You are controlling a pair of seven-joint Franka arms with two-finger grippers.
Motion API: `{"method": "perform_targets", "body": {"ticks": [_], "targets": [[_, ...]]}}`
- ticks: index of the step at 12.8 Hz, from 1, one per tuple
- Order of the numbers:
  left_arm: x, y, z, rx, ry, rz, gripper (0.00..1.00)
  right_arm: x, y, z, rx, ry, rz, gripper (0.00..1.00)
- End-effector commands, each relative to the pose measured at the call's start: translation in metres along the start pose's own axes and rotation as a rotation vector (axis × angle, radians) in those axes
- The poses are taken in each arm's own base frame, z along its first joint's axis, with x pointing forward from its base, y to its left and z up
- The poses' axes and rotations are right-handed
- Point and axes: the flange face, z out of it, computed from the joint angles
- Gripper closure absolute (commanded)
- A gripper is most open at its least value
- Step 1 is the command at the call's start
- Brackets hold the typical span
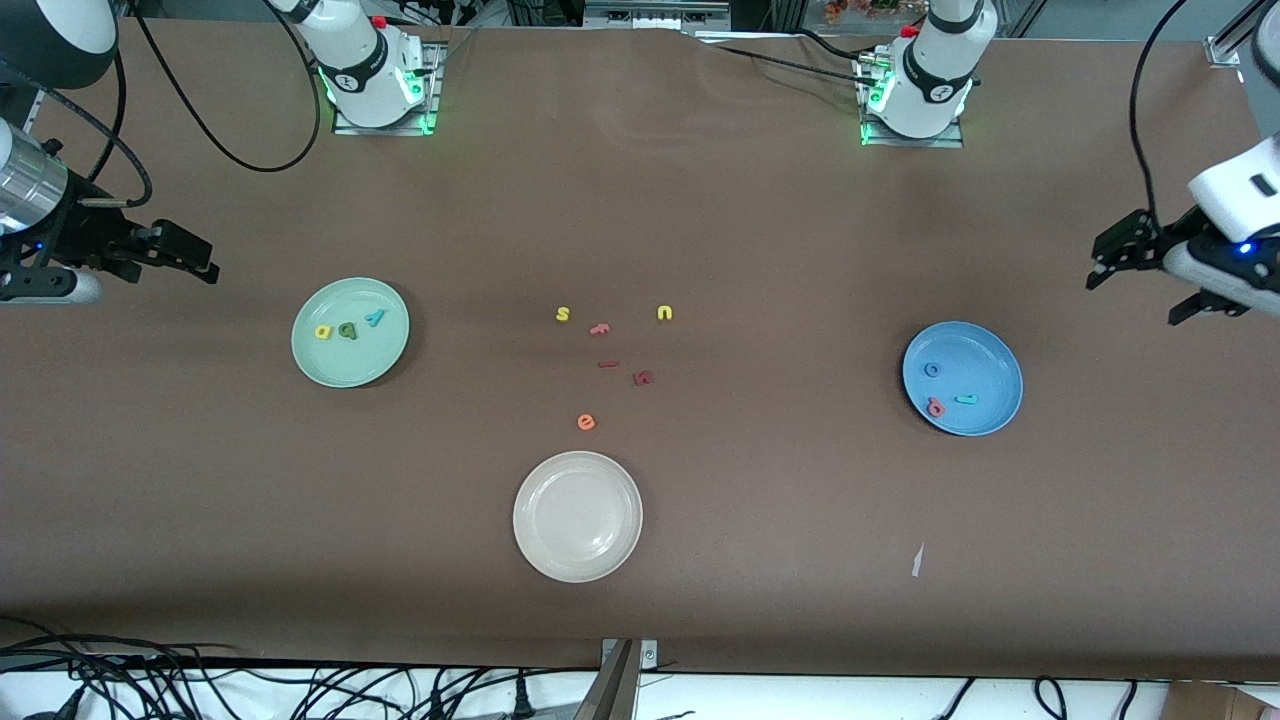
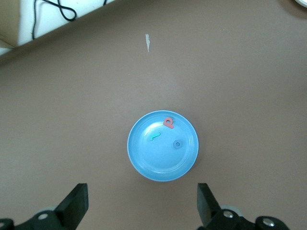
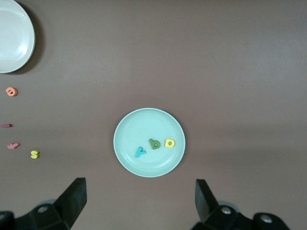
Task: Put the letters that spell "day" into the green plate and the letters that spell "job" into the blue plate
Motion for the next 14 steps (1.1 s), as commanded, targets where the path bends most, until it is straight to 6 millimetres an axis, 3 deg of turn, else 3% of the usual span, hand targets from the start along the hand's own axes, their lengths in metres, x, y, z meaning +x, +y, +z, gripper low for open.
{"method": "perform_targets", "body": {"ticks": [1, 4, 8, 14], "targets": [[-0.008, 0.042, -0.037, 0.019, -0.042, -0.067, 0.0, 0.002, -0.002, -0.008, -0.021, 0.002, -0.002, 0.0], [0.01, 0.088, -0.046, 0.024, -0.059, -0.252, 0.0, 0.003, 0.001, -0.007, -0.022, -0.002, -0.009, 0.0], [0.064, 0.096, -0.062, 0.016, -0.105, -0.318, 0.0, 0.006, 0.005, -0.001, -0.017, -0.01, -0.001, 0.0], [0.069, 0.104, -0.062, 0.017, -0.103, -0.381, 0.0, 0.007, 0.006, -0.002, -0.014, 0.006, 0.004, 0.0]]}}
